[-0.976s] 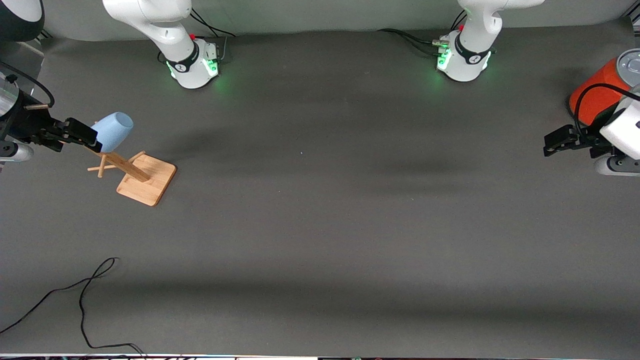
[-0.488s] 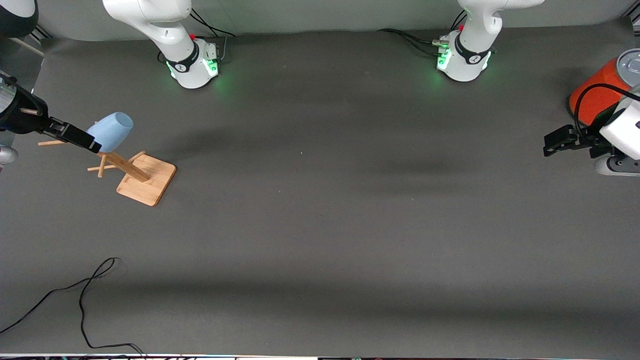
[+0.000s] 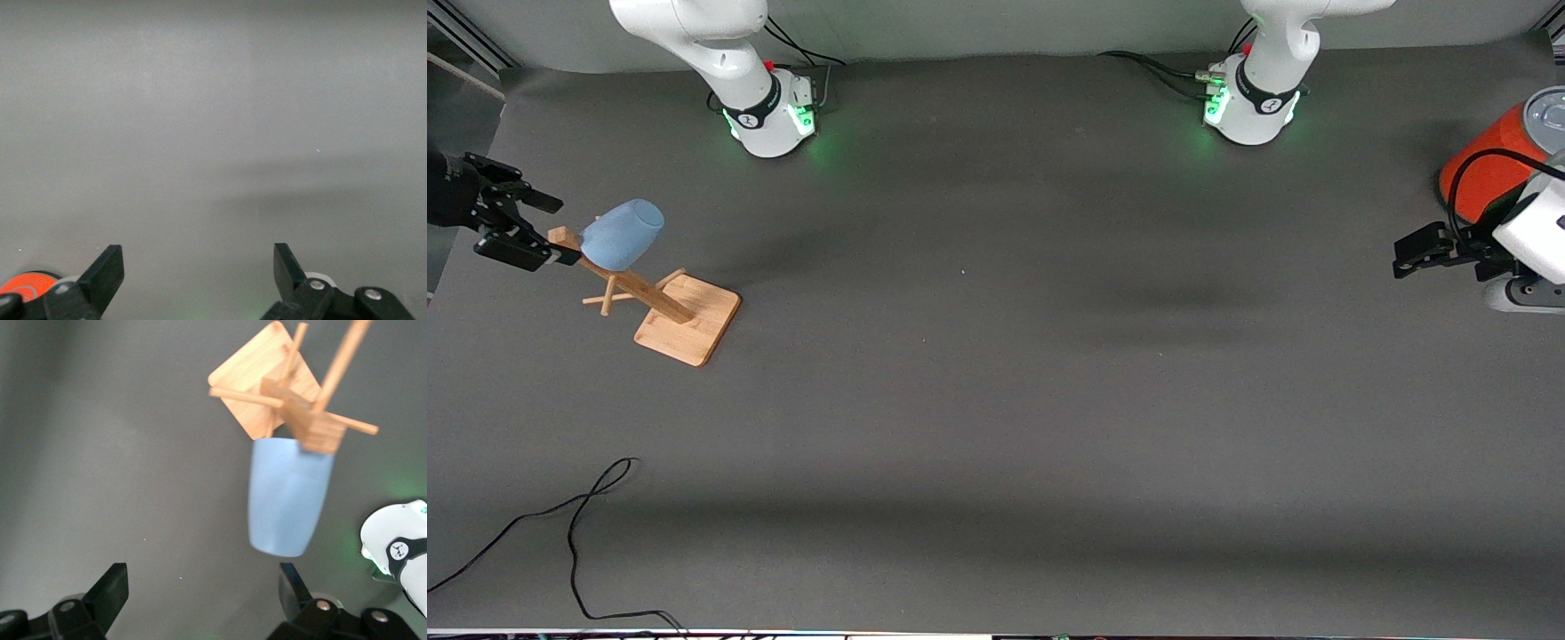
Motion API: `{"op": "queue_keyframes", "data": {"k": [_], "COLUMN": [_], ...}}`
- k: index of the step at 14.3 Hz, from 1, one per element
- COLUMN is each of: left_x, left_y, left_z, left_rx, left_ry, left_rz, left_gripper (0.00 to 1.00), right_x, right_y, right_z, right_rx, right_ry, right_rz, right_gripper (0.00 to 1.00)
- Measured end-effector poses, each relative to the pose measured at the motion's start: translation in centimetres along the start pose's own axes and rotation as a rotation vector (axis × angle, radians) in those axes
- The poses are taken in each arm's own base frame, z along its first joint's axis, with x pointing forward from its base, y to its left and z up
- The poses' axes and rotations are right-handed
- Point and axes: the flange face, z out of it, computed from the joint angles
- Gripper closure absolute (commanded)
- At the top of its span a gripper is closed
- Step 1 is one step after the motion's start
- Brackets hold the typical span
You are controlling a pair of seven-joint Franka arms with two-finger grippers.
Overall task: Rotate and upright cup with both arms
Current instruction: 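Move the right gripper toward the blue cup on the wooden stand, then close the right gripper on the blue cup's base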
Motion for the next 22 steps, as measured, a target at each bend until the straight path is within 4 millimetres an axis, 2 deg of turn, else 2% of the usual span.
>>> {"op": "queue_keyframes", "data": {"k": [4, 7, 9, 18, 22], "left_x": [0.0, 0.0, 0.0, 0.1, 0.1], "left_y": [0.0, 0.0, 0.0, 0.0, 0.0], "left_z": [0.0, 0.0, 0.1, 0.1, 0.1], "left_rx": [0.0, 0.0, 0.0, 0.0, 0.0], "left_ry": [-0.001, -0.001, -0.001, -0.002, -0.003], "left_rz": [0.0, 0.0, 0.0, 0.0, 0.0], "left_gripper": [0.0, 0.0, 0.0, 0.0, 0.0], "right_x": [-0.3, 0.5, 1.2, 4.3, 5.1], "right_y": [4.1, 6.0, 6.6, 8.4, 8.0], "right_z": [1.5, 4.3, 6.0, 11.5, 13.3], "right_rx": [0.023, 0.06, 0.067, 0.064, 0.078], "right_ry": [-0.028, -0.021, -0.021, -0.034, -0.053], "right_rz": [0.043, 0.074, 0.086, 0.109, 0.125], "right_gripper": [0.0, 0.0, 0.0, 0.0, 0.0]}}
